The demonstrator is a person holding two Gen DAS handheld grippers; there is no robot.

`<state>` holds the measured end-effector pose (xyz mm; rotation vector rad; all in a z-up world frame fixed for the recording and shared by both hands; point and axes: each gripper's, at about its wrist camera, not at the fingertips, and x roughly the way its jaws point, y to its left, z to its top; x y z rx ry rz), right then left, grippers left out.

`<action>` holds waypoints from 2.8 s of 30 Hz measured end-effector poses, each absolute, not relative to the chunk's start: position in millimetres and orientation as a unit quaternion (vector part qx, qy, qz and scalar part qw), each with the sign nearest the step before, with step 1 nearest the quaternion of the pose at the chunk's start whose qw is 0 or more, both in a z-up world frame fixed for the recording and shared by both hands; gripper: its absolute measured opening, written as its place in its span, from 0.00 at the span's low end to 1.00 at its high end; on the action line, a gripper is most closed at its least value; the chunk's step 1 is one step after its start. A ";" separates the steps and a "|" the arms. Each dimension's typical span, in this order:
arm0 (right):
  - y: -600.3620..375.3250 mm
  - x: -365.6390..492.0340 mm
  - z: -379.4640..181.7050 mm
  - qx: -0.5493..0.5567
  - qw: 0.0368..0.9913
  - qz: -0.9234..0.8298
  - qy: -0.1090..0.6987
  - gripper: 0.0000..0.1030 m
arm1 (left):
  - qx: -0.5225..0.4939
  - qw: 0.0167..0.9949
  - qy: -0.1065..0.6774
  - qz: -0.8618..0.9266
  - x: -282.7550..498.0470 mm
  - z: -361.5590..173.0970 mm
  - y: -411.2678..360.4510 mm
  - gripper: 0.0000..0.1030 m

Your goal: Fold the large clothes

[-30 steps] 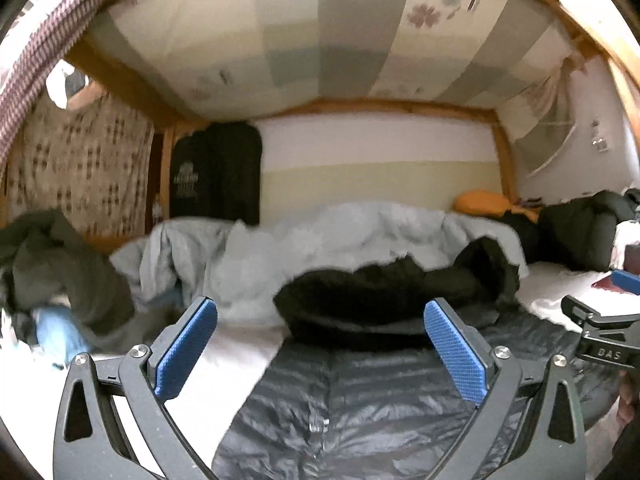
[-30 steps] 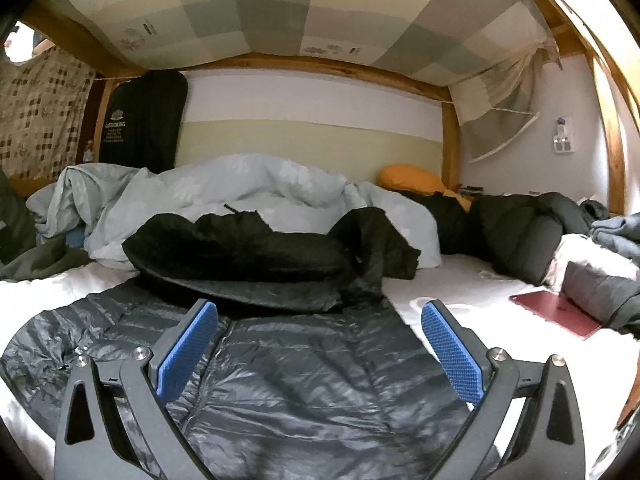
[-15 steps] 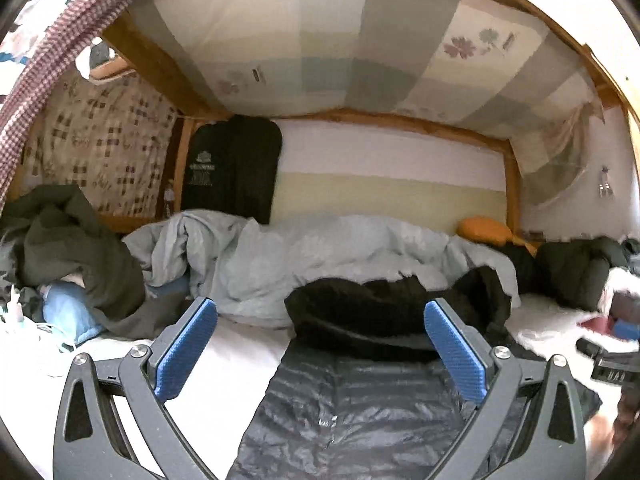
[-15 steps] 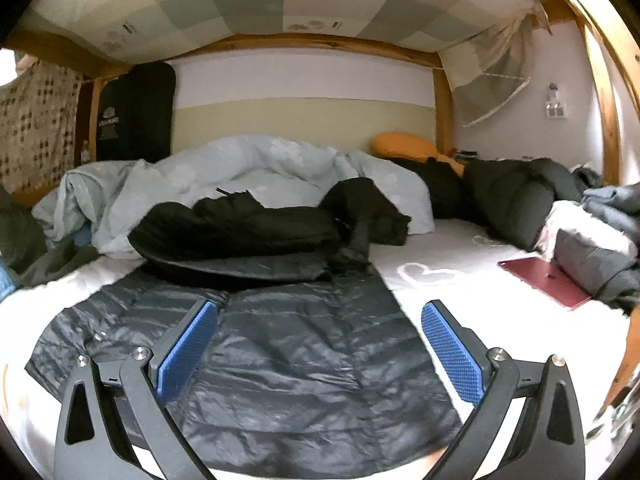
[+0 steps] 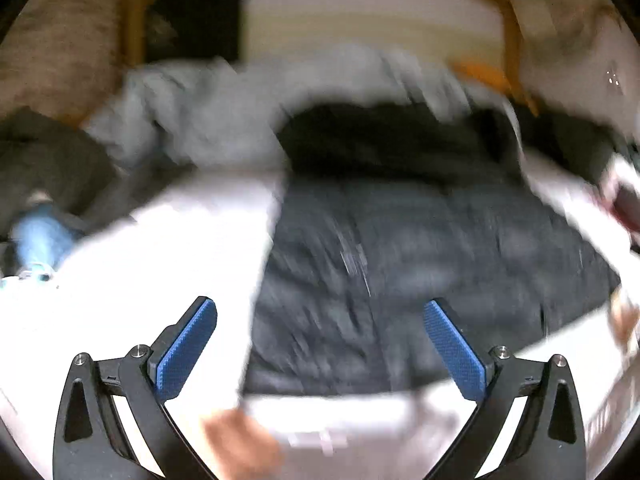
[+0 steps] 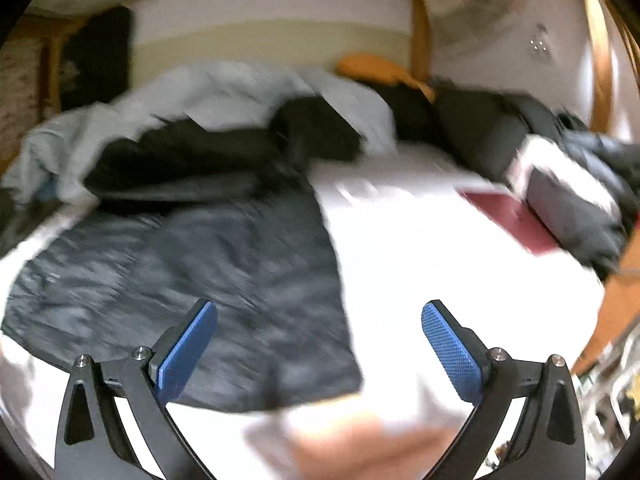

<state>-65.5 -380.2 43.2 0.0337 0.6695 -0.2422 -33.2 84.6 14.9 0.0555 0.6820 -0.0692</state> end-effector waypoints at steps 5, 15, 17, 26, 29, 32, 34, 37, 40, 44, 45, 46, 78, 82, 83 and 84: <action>-389.4 -47.7 0.3 0.018 0.901 -0.081 0.427 0.75 | 0.072 0.922 0.379 -0.011 -27.7 -16.6 76.8 1.00; -406.2 -31.6 -14.9 0.127 0.883 -0.048 0.449 0.57 | -0.137 0.899 0.416 -0.007 -12.5 -32.2 138.9 1.00; -397.6 -25.1 -18.6 0.095 0.882 -0.053 0.459 0.56 | -0.166 0.900 0.402 -0.017 -16.3 -30.1 146.2 0.95; -382.6 -42.8 -4.9 0.098 0.906 -0.007 0.412 0.04 | -0.164 0.907 0.386 -0.041 -26.0 -22.1 143.5 0.06; -382.5 -57.0 14.2 0.108 0.924 0.001 0.366 0.03 | -0.142 0.928 0.341 -0.035 -38.0 1.4 137.4 0.05; -387.5 -78.1 41.9 0.129 0.942 0.013 0.310 0.03 | -0.160 0.938 0.306 -0.035 -61.9 27.7 138.9 0.05; -388.6 -102.9 64.4 0.124 0.956 0.020 0.264 0.03 | -0.173 0.943 0.282 -0.038 -86.0 44.4 142.0 0.05; -386.6 -121.4 92.2 0.091 0.968 0.016 0.233 0.03 | -0.155 0.950 0.268 -0.036 -105.8 74.0 140.8 0.06; -386.4 -109.0 119.5 0.073 0.971 0.017 0.226 0.03 | -0.132 0.946 0.295 -0.037 -78.3 97.5 134.9 0.06; -366.6 -32.6 134.7 0.014 0.972 -0.001 0.233 0.03 | -0.096 0.941 0.323 0.001 2.8 97.4 124.2 0.07; -362.0 -10.3 130.6 0.008 0.970 -0.007 0.244 0.03 | -0.087 0.937 0.337 0.009 30.0 89.0 121.1 0.07; -358.9 8.5 124.2 0.007 0.966 -0.010 0.258 0.03 | -0.085 0.933 0.350 0.014 49.2 77.9 120.5 0.07; -409.9 101.8 14.0 0.177 0.867 0.019 0.465 0.74 | -0.067 0.895 0.442 -0.006 110.5 -2.3 105.7 0.86; -402.1 108.0 -1.1 0.149 0.861 0.000 0.486 0.50 | -0.090 0.884 0.459 -0.016 118.0 -27.3 108.0 0.53; -400.3 106.3 -1.0 0.143 0.866 -0.006 0.480 0.31 | -0.090 0.888 0.451 -0.008 115.3 -24.3 107.3 0.27; -399.4 103.2 0.9 0.147 0.870 -0.003 0.470 0.14 | -0.090 0.891 0.445 -0.008 111.7 -19.4 106.5 0.17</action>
